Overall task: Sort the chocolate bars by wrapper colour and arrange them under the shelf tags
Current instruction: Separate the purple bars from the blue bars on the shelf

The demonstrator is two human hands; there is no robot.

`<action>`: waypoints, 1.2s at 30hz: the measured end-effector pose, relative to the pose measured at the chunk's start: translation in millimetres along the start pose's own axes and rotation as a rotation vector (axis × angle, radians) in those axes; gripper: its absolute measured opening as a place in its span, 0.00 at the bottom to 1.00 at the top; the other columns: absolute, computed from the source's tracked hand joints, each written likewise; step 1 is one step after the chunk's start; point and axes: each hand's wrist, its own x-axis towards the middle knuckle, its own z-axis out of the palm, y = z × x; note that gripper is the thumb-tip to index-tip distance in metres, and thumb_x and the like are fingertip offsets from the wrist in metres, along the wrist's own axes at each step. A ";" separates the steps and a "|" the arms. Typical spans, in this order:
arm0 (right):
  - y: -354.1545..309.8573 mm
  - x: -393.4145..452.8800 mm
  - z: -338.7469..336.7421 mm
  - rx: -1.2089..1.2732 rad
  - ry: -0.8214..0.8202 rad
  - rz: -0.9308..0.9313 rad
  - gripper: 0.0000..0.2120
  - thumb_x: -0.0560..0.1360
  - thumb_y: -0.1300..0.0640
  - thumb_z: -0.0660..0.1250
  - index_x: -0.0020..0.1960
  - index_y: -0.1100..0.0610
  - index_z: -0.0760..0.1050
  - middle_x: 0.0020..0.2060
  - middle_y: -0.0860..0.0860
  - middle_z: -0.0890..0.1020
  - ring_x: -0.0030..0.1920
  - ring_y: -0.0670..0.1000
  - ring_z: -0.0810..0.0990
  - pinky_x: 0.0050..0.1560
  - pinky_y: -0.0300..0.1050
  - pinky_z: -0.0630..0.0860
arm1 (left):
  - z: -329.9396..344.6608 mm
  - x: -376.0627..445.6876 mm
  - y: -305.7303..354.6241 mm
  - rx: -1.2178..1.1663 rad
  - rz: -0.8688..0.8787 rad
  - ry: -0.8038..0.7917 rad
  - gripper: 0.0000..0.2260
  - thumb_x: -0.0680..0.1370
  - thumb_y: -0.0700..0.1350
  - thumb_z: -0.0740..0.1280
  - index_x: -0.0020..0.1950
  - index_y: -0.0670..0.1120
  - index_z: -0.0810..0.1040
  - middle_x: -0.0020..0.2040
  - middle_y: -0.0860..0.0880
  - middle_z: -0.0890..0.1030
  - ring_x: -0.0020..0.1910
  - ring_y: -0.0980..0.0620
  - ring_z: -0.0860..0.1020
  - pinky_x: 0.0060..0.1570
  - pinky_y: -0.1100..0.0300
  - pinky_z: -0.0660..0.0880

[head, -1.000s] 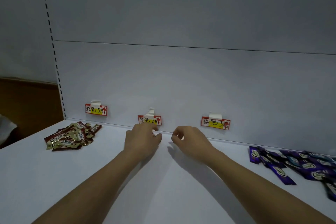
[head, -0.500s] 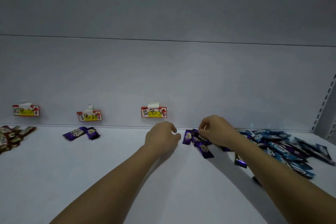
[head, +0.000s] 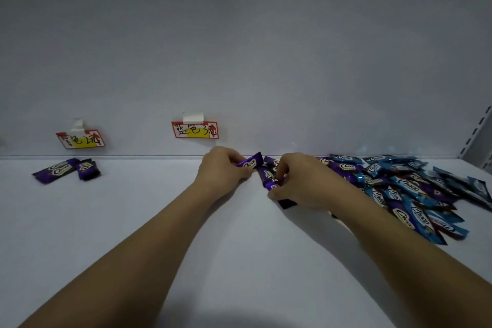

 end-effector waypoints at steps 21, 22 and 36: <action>26.5 15.6 8.4 0.238 0.118 -0.073 0.06 0.75 0.61 0.70 0.50 0.52 0.79 0.48 0.48 0.84 0.48 0.46 0.81 0.42 0.33 0.71 | -30.1 -6.6 3.1 0.164 0.193 -0.184 0.03 0.75 0.48 0.72 0.44 0.56 0.80 0.40 0.58 0.82 0.41 0.60 0.79 0.37 0.69 0.71; 25.9 15.1 8.5 0.226 0.112 -0.075 0.06 0.75 0.62 0.70 0.50 0.53 0.80 0.48 0.49 0.84 0.49 0.47 0.81 0.42 0.32 0.71 | -33.3 -6.0 1.6 0.140 0.181 -0.193 0.03 0.75 0.47 0.72 0.44 0.55 0.80 0.39 0.57 0.83 0.40 0.60 0.80 0.38 0.67 0.72; 26.4 15.7 -8.3 0.441 0.132 -0.062 0.05 0.74 0.58 0.72 0.43 0.49 0.79 0.37 0.44 0.83 0.36 0.47 0.81 0.38 0.43 0.79 | -48.2 -3.4 0.2 -0.047 0.110 -0.294 0.01 0.72 0.45 0.75 0.42 0.51 0.86 0.39 0.55 0.85 0.39 0.61 0.80 0.41 0.66 0.73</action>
